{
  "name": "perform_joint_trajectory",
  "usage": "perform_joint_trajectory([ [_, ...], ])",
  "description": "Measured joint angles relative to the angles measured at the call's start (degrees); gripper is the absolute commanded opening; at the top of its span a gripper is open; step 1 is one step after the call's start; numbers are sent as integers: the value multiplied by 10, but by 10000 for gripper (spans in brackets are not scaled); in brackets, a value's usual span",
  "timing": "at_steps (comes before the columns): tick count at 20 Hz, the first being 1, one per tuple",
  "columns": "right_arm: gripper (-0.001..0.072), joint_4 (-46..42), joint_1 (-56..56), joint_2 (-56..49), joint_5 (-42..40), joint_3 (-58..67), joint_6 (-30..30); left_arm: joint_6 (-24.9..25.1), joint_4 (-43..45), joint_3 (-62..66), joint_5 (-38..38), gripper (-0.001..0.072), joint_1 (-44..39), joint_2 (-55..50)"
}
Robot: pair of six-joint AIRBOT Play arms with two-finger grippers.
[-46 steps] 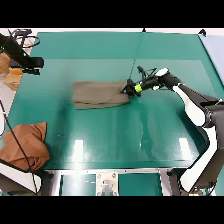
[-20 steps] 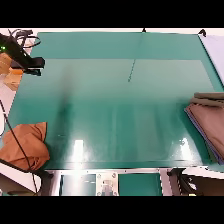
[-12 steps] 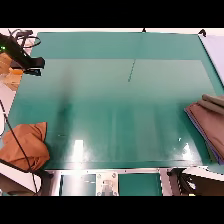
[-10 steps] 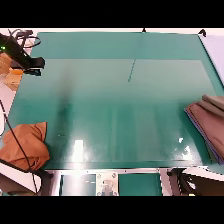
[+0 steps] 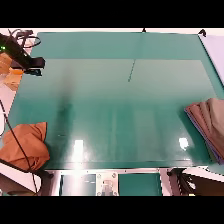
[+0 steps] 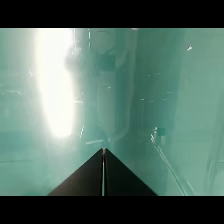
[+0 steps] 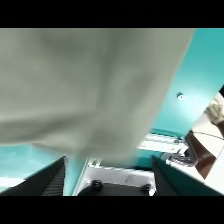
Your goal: Fold the shirts.
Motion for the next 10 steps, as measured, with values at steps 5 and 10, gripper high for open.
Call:
perform_joint_trajectory([
  [5,29,4,41,-9,-16,12,10,0,-9,0,3,27,0,0],
  [10,15,139,193,-6,-102,58,0,0,-50,-24,0,27,-11,24],
])
